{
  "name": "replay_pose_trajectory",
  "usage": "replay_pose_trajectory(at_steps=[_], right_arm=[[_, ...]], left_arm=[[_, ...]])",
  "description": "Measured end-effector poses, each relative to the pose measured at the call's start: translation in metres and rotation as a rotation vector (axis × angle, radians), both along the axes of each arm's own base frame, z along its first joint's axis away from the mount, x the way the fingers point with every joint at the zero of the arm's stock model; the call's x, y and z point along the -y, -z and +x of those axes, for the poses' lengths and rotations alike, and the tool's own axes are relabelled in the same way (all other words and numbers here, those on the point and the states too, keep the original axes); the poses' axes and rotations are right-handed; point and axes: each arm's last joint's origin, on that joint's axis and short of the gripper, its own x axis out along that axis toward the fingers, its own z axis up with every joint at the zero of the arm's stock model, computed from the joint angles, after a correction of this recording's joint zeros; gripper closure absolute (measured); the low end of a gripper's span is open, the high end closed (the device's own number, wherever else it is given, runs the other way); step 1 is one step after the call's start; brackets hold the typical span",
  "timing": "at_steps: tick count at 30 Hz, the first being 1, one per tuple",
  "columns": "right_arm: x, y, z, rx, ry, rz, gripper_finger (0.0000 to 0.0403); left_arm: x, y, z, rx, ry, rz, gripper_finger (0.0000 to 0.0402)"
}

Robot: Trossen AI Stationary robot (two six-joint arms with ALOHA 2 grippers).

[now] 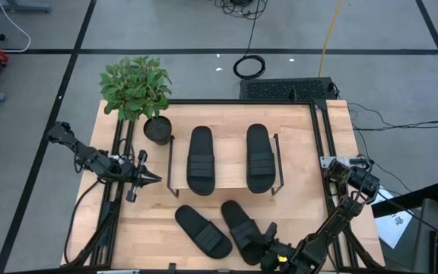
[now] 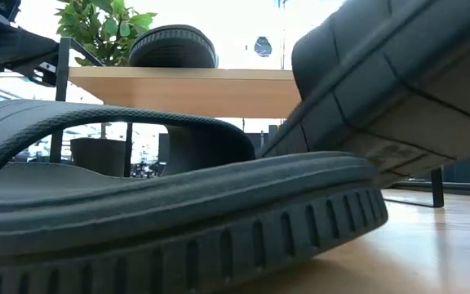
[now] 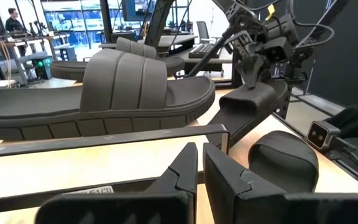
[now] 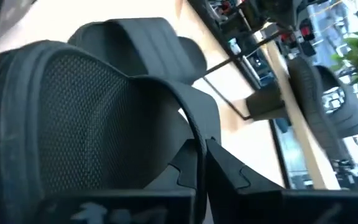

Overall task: Pick and place slides into the shelf
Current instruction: Put the black slipper under the shelf

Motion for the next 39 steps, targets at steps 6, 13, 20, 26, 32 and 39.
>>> replay_pose_trajectory(at_steps=[6, 13, 20, 26, 32, 39], right_arm=[[0.005, -0.001, -0.002, 0.045, 0.055, -0.043, 0.0401], [0.019, 0.003, 0.004, 0.044, 0.122, -0.048, 0.0402], [0.041, 0.005, 0.020, 0.012, 0.201, -0.089, 0.0402], [0.056, 0.013, 0.014, -0.040, 0.259, -0.086, 0.0402], [0.065, 0.019, 0.008, -0.048, 0.314, -0.035, 0.0402], [0.088, 0.031, 0.013, -0.084, 0.390, -0.023, 0.0402]], left_arm=[[0.000, 0.000, 0.000, -0.001, 0.000, 0.000, 0.0376], [0.000, 0.000, 0.000, -0.001, 0.000, 0.000, 0.0376], [0.000, 0.000, 0.000, -0.001, 0.000, 0.001, 0.0376], [0.000, 0.000, 0.000, -0.001, 0.000, 0.001, 0.0376], [0.000, 0.000, 0.000, 0.000, 0.000, 0.001, 0.0376], [0.000, 0.000, 0.000, -0.001, -0.001, -0.004, 0.0376]])
